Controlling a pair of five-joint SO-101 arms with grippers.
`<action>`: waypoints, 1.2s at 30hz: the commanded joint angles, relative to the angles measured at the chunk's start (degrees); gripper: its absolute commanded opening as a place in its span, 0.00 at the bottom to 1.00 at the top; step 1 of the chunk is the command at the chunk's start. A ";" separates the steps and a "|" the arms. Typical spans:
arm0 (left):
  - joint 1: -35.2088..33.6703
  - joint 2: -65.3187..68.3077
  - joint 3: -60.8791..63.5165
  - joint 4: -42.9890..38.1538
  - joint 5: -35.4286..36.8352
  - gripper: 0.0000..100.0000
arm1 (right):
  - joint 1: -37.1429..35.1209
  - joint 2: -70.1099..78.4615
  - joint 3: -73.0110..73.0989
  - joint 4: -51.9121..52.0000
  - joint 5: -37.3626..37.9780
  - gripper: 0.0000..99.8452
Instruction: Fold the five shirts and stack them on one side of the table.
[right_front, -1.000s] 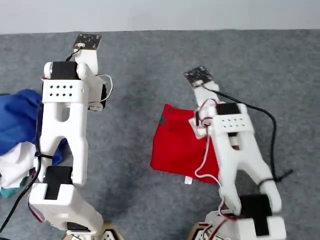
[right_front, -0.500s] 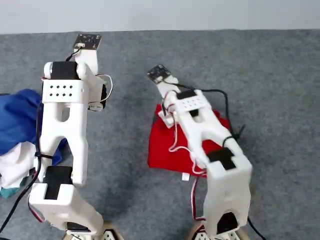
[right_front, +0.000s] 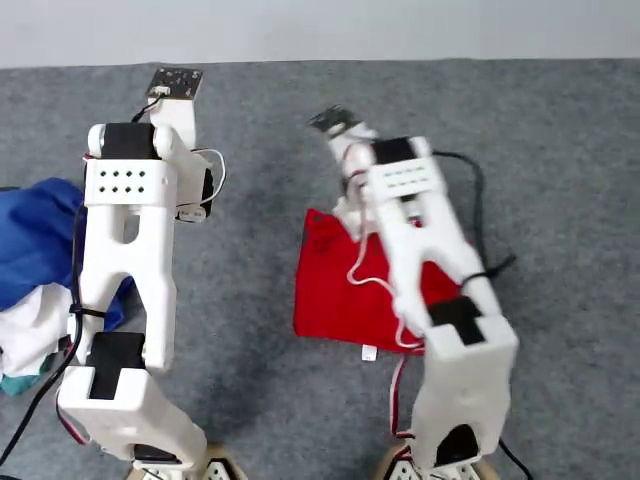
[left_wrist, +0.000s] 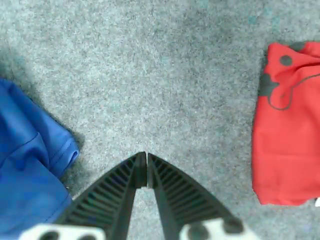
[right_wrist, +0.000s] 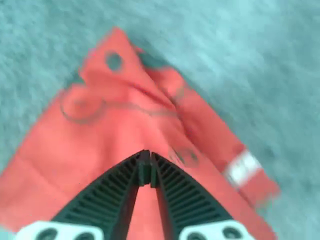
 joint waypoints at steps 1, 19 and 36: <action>0.18 -3.16 -0.13 1.41 -0.70 0.01 | 5.58 -8.22 -3.43 5.67 0.35 0.01; 0.00 -2.73 -0.13 1.49 -0.79 0.01 | 12.70 2.59 -3.34 5.32 -13.36 0.22; 0.18 -2.64 -0.13 1.41 -0.79 0.01 | 17.01 5.49 -5.54 -1.19 -13.01 0.22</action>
